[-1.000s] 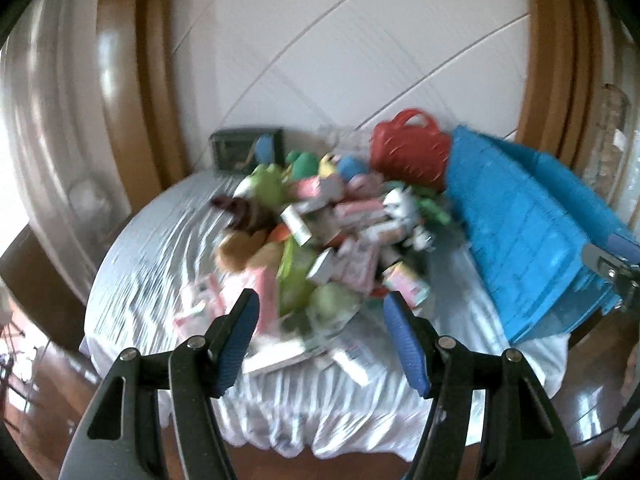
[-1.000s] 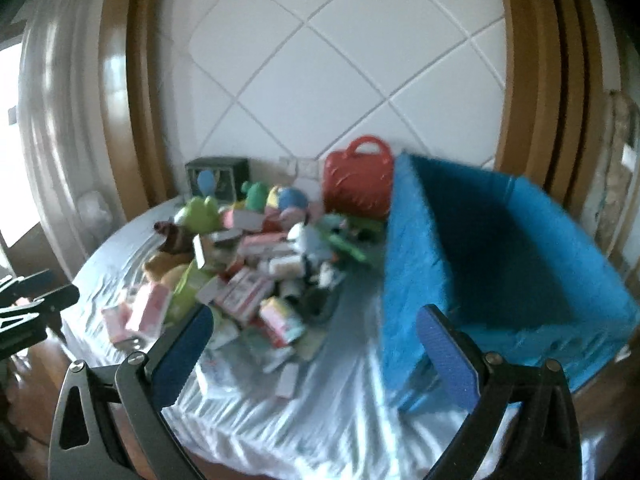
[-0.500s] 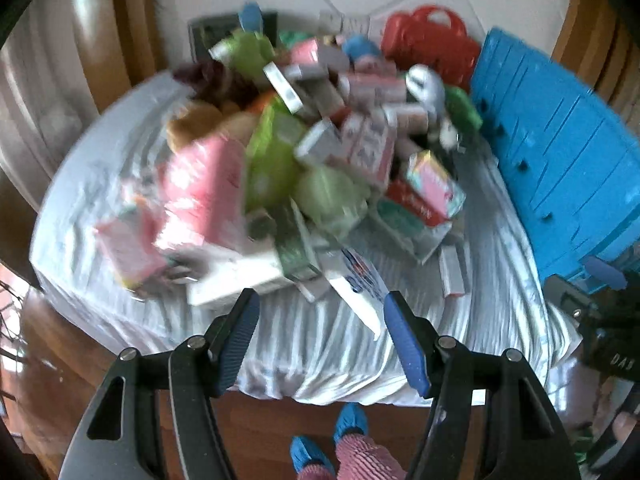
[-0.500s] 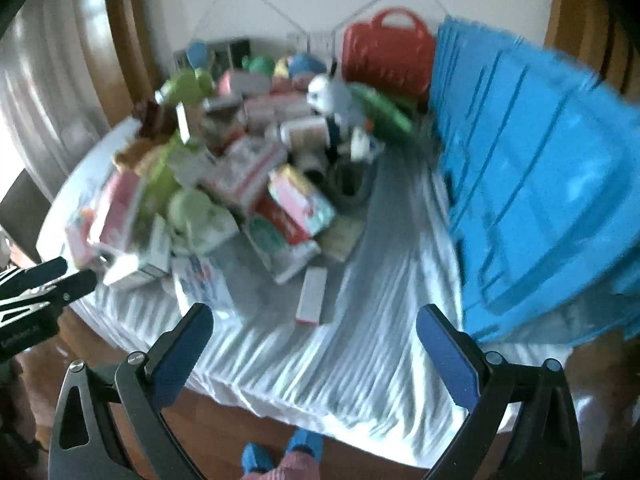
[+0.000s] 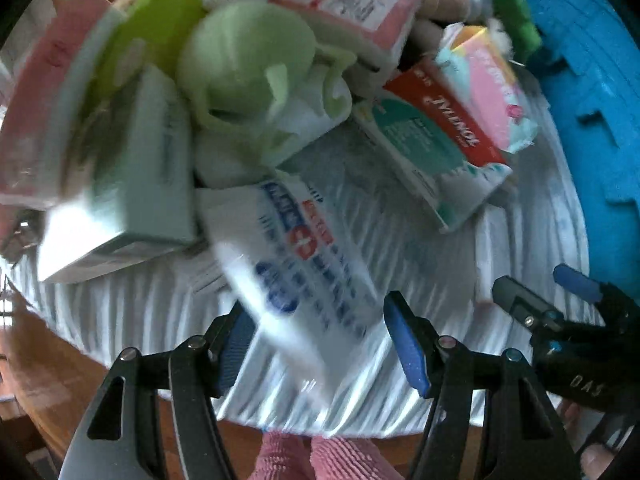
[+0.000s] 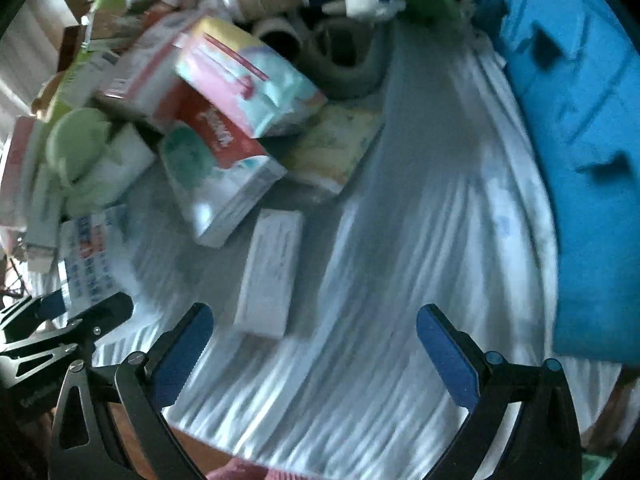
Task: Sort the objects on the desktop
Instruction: 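Grasp white wipes pack with left tool while right tool grasps small white box, then carry the wipes pack and white box over the blue crate with both tools, then open both tools to drop the wipes pack and box into the crate, then lift both tools out of the crate and move back over the heap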
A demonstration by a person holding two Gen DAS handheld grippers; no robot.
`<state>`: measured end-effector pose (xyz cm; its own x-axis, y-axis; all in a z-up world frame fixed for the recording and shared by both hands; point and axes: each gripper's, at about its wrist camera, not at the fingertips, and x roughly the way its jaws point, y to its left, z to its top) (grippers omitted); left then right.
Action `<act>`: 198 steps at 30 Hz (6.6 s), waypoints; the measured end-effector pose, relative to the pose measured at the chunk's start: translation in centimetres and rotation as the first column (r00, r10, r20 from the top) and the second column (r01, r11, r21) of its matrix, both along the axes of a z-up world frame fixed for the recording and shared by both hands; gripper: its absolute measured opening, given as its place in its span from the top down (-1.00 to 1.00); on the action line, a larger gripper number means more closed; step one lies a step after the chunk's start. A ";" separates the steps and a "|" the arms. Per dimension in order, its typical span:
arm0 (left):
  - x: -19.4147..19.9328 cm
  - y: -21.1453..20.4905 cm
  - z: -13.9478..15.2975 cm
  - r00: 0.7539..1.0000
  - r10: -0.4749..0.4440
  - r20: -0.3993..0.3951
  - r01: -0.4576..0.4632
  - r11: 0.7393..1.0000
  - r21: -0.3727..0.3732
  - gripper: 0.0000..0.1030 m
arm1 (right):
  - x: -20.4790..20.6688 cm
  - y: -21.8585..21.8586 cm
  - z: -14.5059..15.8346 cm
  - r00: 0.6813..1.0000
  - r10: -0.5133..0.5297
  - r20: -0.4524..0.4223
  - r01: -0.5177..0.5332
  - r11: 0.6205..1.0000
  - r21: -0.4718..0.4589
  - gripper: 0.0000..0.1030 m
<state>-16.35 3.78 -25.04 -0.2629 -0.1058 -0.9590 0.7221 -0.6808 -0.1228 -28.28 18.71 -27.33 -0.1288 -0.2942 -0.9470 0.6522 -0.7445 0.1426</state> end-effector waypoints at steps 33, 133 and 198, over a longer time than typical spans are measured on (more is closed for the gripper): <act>-0.8 1.6 -0.5 0.998 -0.065 0.016 0.066 0.985 -0.160 0.35 | -0.2 -2.7 4.8 0.997 0.025 -0.067 -0.025 1.000 0.009 0.16; -41.3 27.5 20.1 0.848 -0.463 0.260 0.502 0.858 -0.107 -0.07 | -29.6 32.9 13.7 0.954 -0.293 0.062 0.272 0.934 0.231 -0.39; 14.4 4.4 26.1 0.962 0.148 -0.230 -0.249 0.827 -0.505 -0.38 | 7.5 2.6 26.8 0.882 0.144 -0.450 -0.308 0.897 -0.317 -0.64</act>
<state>-1.93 8.17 1.06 -0.3374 -0.6468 -0.6839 0.8495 -0.5223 0.0749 -20.82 21.29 -0.57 -0.3619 -0.6781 -0.6396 0.8552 -0.5146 0.0617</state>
